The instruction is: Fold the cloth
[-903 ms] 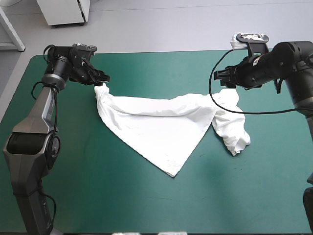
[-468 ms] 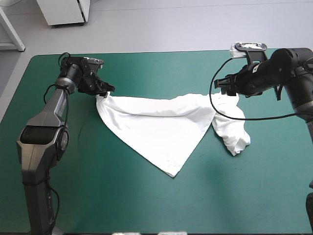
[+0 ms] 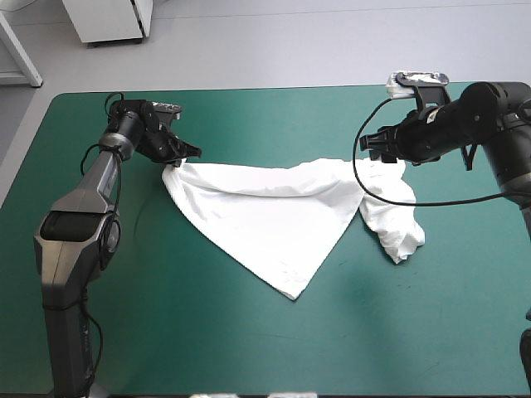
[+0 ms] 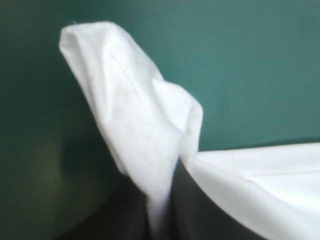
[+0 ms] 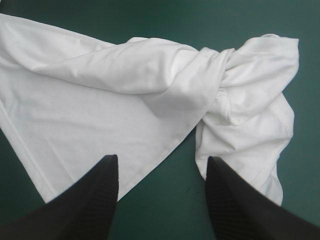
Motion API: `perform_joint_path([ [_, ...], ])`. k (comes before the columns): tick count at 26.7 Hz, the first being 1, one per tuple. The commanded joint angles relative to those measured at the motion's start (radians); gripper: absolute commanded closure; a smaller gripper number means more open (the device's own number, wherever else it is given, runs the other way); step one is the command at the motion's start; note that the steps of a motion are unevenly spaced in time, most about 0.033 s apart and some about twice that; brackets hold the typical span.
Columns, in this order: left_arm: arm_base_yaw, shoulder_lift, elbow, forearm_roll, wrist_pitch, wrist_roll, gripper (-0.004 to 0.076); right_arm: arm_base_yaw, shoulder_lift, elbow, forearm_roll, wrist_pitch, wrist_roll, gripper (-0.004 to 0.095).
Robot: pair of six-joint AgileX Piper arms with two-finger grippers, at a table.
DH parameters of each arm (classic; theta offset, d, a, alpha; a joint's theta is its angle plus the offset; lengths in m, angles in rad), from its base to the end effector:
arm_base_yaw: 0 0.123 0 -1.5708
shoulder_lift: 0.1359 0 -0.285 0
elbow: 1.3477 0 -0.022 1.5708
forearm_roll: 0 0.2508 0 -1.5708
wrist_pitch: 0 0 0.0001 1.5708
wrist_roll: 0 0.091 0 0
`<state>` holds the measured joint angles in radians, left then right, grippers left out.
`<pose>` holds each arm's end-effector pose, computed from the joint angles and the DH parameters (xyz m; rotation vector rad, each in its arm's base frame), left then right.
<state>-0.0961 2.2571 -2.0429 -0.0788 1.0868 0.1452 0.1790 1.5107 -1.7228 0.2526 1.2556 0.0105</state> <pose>0.4892 -0.0535 0.2220 0.3015 2.7651 -0.0939 0.2976 0.0758 0.4304 -0.2100 2.5180 0.4109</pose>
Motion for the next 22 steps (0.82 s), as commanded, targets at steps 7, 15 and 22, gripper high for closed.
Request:
perform_joint_path([
  [7, 0.005, -0.041, -0.02, 0.035, 0.016, -0.007, 0.0733, 0.235, -0.073, 0.007, -0.103, -0.005, 0.008, 0.0413],
  [15, 0.005, -0.041, -0.02, 0.011, 0.032, -0.007, 0.0733, 0.431, -0.073, 0.214, -0.123, -0.005, 0.026, 0.0412],
  [22, 0.005, -0.041, -0.02, -0.001, 0.03, -0.001, 0.0733, 0.52, -0.071, 0.333, -0.025, -0.02, 0.076, 0.0364],
])
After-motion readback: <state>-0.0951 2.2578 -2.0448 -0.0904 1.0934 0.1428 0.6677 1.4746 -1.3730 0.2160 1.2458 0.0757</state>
